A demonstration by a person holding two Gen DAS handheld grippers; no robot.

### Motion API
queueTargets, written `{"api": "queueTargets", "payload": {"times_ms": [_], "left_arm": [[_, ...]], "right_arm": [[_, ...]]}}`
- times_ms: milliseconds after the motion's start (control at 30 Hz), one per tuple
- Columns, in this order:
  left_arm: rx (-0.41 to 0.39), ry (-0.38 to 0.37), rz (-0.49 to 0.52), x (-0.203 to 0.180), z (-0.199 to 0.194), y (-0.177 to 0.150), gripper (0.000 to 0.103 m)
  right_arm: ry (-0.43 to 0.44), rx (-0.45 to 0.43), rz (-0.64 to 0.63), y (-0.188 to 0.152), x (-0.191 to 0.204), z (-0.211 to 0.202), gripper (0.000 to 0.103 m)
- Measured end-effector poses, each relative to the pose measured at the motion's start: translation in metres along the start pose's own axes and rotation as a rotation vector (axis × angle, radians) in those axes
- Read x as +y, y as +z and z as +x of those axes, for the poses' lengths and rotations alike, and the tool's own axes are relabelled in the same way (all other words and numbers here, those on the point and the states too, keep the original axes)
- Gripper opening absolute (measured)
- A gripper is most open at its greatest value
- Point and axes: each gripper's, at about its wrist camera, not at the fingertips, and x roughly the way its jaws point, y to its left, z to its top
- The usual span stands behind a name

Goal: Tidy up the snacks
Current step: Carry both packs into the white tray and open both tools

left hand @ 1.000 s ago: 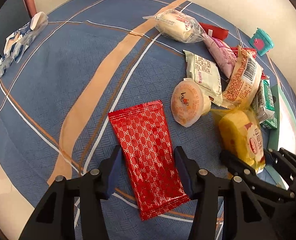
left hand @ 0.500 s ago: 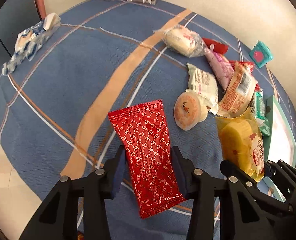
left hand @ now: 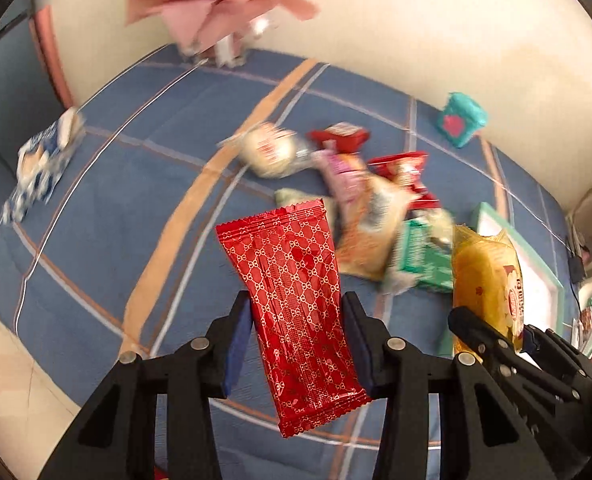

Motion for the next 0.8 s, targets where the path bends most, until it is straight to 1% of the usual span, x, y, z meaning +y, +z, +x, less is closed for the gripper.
{"api": "queueTargets", "payload": {"times_ms": [167, 333, 467, 567, 800], "left_arm": [[0.001, -0.021, 0.073, -0.049, 0.000, 0.008, 0.047], [0.004, -0.054, 0.139, -0.096, 0.005, 0.012, 0.047], [0.016, -0.077, 0.191, -0.135, 0.014, 0.013, 0.047], [0.017, -0.091, 0.227, -0.162, 0.022, 0.015, 0.047], [0.021, -0.130, 0.294, -0.219, 0.045, 0.012, 0.047]], "right_arm": [[-0.077, -0.011, 0.132, 0.007, -0.045, -0.008, 0.042], [-0.187, -0.014, 0.250, 0.010, -0.095, -0.014, 0.042], [-0.250, -0.012, 0.350, 0.005, -0.133, -0.021, 0.042], [-0.315, -0.010, 0.411, 0.003, -0.161, -0.024, 0.042], [-0.396, 0.000, 0.540, -0.006, -0.218, -0.028, 0.042]]}}
